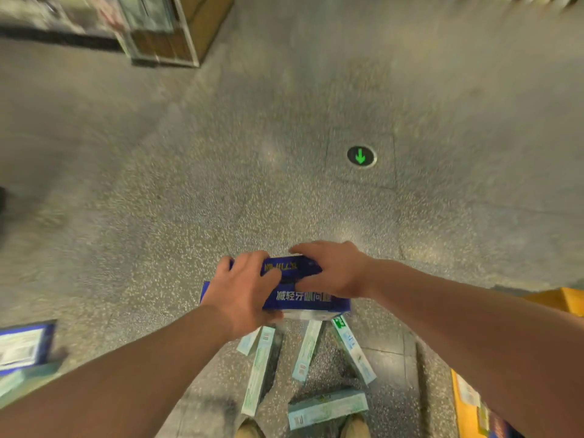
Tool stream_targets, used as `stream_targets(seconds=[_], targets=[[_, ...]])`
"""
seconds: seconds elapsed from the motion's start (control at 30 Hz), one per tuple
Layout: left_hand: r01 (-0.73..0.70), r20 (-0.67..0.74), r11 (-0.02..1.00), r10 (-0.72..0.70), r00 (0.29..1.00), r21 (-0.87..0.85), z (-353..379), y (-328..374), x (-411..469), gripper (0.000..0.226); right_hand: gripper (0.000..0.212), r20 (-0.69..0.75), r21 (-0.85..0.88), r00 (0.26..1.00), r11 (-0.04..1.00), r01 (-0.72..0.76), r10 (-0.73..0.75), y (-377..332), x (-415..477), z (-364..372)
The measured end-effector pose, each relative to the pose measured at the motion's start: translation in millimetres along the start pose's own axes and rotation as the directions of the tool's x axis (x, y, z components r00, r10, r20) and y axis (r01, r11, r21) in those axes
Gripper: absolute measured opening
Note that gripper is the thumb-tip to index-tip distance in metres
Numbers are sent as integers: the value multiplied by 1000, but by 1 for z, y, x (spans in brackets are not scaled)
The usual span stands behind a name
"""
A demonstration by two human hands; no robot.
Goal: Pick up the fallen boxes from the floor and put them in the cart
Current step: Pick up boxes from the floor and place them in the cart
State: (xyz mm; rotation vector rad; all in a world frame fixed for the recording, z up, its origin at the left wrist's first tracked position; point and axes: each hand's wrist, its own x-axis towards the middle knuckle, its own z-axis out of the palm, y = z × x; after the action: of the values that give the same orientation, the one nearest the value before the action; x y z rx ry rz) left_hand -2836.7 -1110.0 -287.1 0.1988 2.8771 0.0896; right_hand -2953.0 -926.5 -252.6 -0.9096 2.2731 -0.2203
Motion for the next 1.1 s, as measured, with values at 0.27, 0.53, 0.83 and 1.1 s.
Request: stream_targets(seconds=[0.27,0.53,0.83,1.1], targets=[[93,-180,958,-45,983,270,-191,-26,-110,72,114,-300,-429,937,903,34,-178,-144,-104,-82],[343,-369,906,-239,898,248,-325,-31,-277,66,100,-253,-549,809,767,332,-531,-291,-186,-193],[627,-307,743,-556,772,232,-348,22,-483,53,91,53,-648,573,408,643,-818,-443,-269,-176],[911,-271,402,-890,366,-90,-301,87,-662,73,55,309,-561,265,50,826,-914,-581,-337,-65]])
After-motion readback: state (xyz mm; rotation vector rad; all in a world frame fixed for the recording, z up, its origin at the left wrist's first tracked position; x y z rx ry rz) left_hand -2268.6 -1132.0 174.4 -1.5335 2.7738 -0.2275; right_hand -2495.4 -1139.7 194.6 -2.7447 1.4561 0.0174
